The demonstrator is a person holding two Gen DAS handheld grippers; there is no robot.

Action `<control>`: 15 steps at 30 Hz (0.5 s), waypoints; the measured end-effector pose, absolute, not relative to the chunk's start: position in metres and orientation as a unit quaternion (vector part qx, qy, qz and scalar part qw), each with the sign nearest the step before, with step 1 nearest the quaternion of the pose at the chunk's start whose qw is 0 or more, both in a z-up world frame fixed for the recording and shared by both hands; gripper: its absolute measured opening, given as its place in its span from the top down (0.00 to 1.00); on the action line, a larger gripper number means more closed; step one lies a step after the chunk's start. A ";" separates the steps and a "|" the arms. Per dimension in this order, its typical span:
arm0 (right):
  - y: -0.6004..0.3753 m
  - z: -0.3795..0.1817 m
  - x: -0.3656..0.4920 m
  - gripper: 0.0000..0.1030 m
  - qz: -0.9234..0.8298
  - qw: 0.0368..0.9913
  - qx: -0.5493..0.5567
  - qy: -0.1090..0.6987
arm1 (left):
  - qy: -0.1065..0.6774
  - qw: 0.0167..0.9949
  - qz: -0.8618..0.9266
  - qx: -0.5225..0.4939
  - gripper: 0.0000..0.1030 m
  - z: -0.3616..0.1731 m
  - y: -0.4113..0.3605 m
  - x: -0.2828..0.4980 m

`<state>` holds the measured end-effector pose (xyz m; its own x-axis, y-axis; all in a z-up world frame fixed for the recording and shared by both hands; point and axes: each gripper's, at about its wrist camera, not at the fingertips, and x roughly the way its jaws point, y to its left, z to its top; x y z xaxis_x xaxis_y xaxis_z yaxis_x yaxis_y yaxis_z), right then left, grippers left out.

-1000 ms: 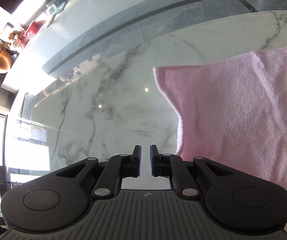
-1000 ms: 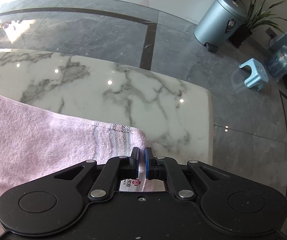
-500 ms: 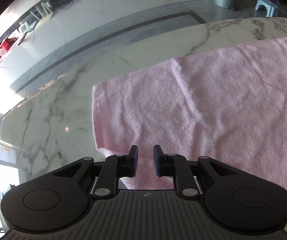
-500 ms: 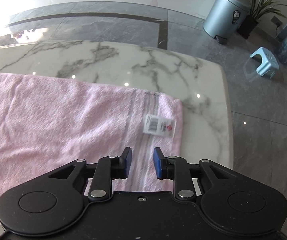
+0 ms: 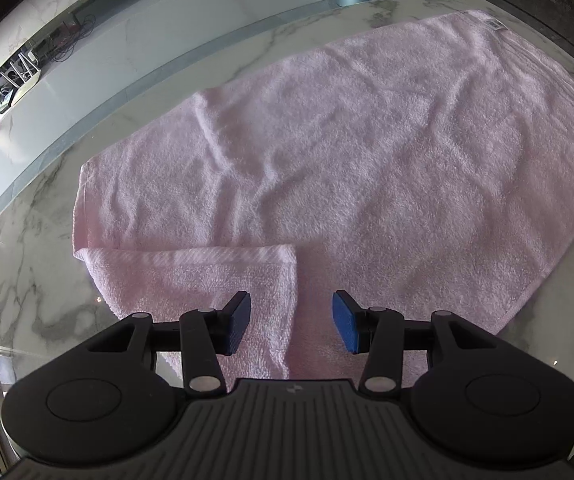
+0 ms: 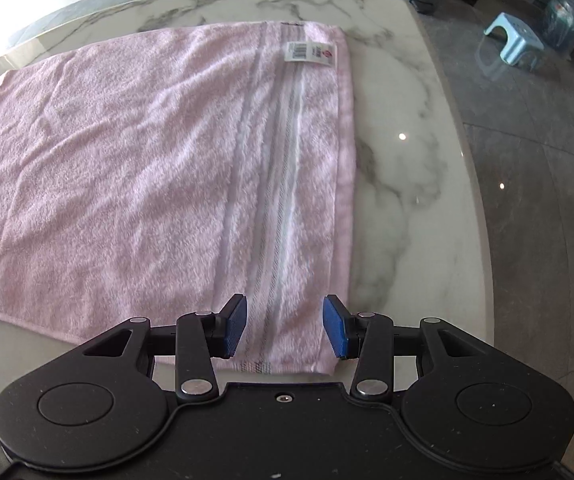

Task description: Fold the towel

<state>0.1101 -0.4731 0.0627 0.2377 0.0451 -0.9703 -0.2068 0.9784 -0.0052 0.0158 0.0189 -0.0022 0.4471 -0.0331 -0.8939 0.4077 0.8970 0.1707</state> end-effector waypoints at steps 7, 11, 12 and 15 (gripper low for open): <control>-0.475 0.053 0.097 0.60 0.093 0.780 -0.055 0.617 | 0.522 0.837 -0.108 0.123 0.80 -0.012 0.031 0.025; -0.477 0.047 0.100 0.60 0.086 0.778 -0.068 0.619 | 0.520 0.840 -0.098 0.121 0.93 -0.012 0.035 0.026; -0.478 0.046 0.101 0.60 0.084 0.777 -0.071 0.619 | 0.520 0.840 -0.095 0.121 0.95 -0.011 0.036 0.026; -0.485 0.040 0.102 0.60 0.076 0.773 -0.074 0.626 | 0.514 0.847 -0.094 0.100 0.96 -0.008 0.042 0.027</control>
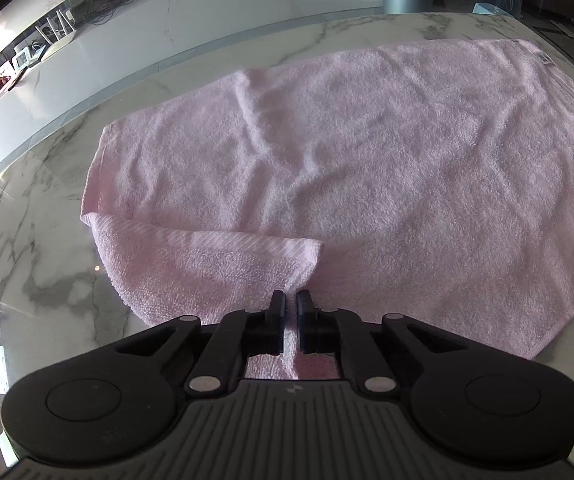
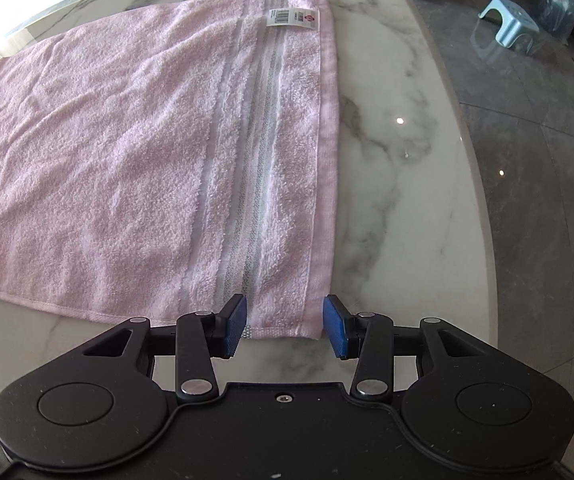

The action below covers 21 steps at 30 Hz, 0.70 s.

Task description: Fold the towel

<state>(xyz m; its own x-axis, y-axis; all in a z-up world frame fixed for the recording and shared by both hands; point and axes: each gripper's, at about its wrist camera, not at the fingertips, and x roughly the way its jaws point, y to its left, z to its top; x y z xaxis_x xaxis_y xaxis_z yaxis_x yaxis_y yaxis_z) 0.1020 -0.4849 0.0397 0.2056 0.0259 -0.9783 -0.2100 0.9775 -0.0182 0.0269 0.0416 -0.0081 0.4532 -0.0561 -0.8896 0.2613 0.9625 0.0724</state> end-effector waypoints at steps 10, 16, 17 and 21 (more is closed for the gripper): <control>-0.507 0.028 0.099 0.60 0.069 0.762 -0.054 0.641 | 0.483 0.863 -0.099 0.107 0.96 0.028 0.031 0.025; -0.515 0.023 0.100 0.60 0.068 0.768 -0.028 0.636 | 0.473 0.868 -0.105 0.110 0.96 0.043 0.019 0.028; -0.516 0.023 0.100 0.60 0.069 0.769 -0.024 0.635 | 0.472 0.868 -0.106 0.109 0.96 0.043 0.017 0.028; -0.514 0.021 0.097 0.74 0.078 0.770 -0.027 0.633 | 0.464 0.872 -0.115 0.106 0.96 0.051 0.008 0.026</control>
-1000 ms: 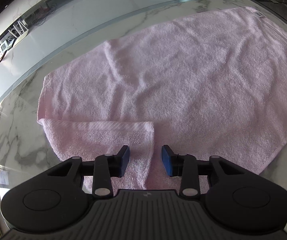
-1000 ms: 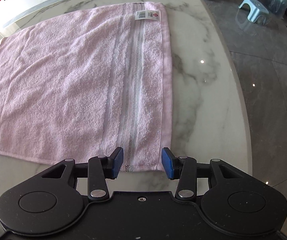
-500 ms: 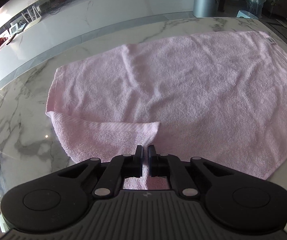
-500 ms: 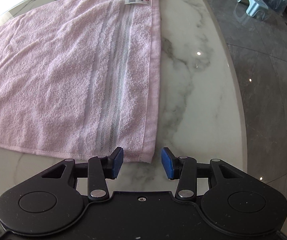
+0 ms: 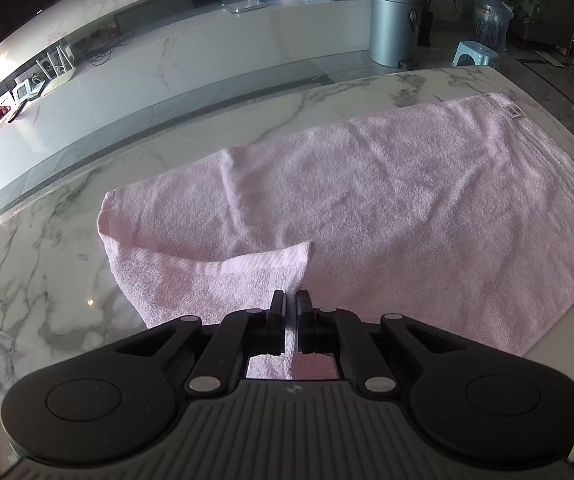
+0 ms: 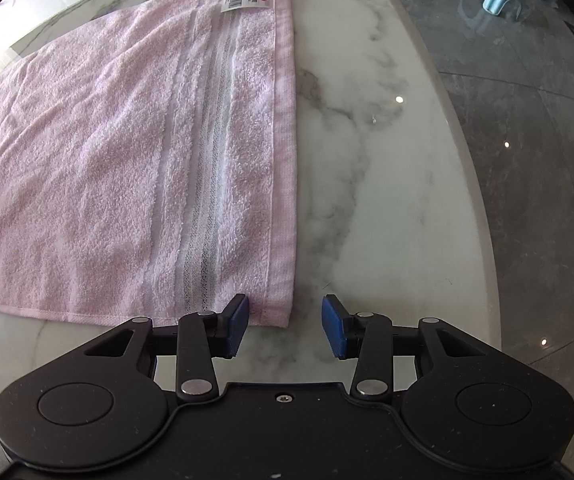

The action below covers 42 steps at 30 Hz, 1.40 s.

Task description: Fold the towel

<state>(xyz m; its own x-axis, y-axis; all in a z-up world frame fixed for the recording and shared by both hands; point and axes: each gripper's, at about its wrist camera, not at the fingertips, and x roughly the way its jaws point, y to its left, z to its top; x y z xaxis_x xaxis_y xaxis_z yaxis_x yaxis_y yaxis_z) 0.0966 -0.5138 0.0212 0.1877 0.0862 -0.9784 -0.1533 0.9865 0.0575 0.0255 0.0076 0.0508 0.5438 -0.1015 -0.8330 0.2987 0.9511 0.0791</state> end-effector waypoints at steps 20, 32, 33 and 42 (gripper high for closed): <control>-0.442 0.075 0.084 0.91 0.179 0.785 -0.069 0.589 | 0.402 0.890 -0.208 0.048 0.96 0.092 -0.056 0.011; -0.344 0.104 0.083 0.91 0.305 0.761 -0.042 0.572 | 0.383 0.877 -0.290 0.021 0.96 0.083 -0.087 -0.010; -0.336 0.105 0.084 0.91 0.314 0.757 -0.040 0.571 | 0.382 0.874 -0.299 0.022 0.96 0.081 -0.088 -0.014; -0.295 0.106 0.085 0.91 0.360 0.719 -0.069 0.591 | 0.410 0.848 -0.335 0.044 0.96 0.048 -0.097 -0.032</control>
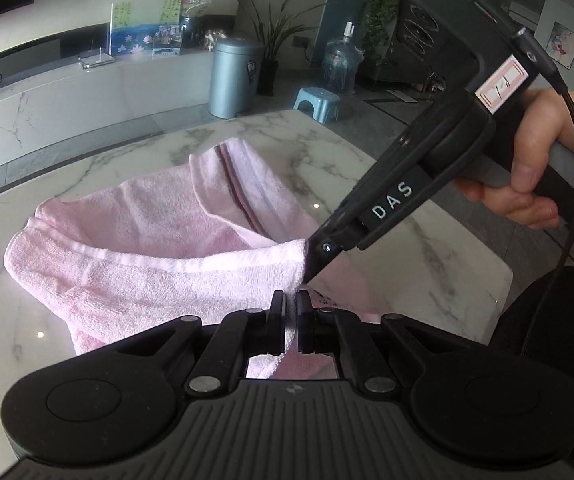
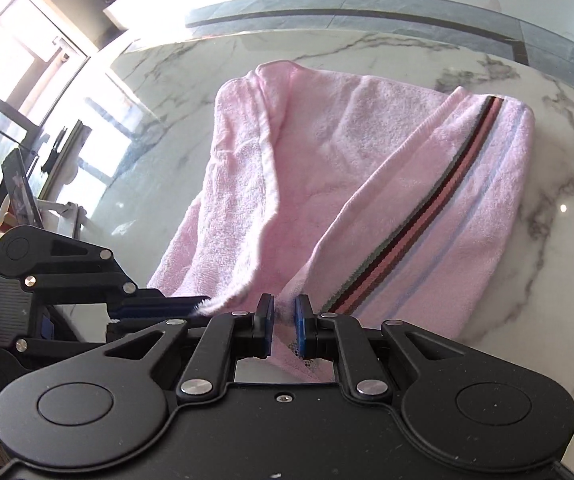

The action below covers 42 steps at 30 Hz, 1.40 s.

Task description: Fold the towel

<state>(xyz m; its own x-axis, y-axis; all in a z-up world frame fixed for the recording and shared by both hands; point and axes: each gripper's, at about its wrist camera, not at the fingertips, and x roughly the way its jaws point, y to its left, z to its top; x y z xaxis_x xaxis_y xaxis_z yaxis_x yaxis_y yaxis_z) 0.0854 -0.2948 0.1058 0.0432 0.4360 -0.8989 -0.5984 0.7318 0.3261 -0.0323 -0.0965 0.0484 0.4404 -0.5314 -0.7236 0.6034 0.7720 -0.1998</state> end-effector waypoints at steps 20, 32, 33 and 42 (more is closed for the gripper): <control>-0.279 0.050 0.093 0.85 0.371 0.616 -0.106 0.686 | 0.478 0.800 -0.353 0.079 0.79 -0.010 -0.100 -0.037; -0.303 0.056 0.098 0.84 0.345 0.645 -0.081 0.677 | 0.467 0.815 -0.341 0.033 0.57 0.013 -0.084 -0.035; -0.303 0.055 0.097 0.84 0.342 0.649 -0.081 0.675 | 0.469 0.816 -0.337 0.030 0.58 0.013 -0.083 -0.033; -0.294 0.054 0.089 0.84 0.330 0.675 -0.130 0.647 | 0.496 0.818 -0.275 0.096 0.86 -0.004 -0.094 -0.021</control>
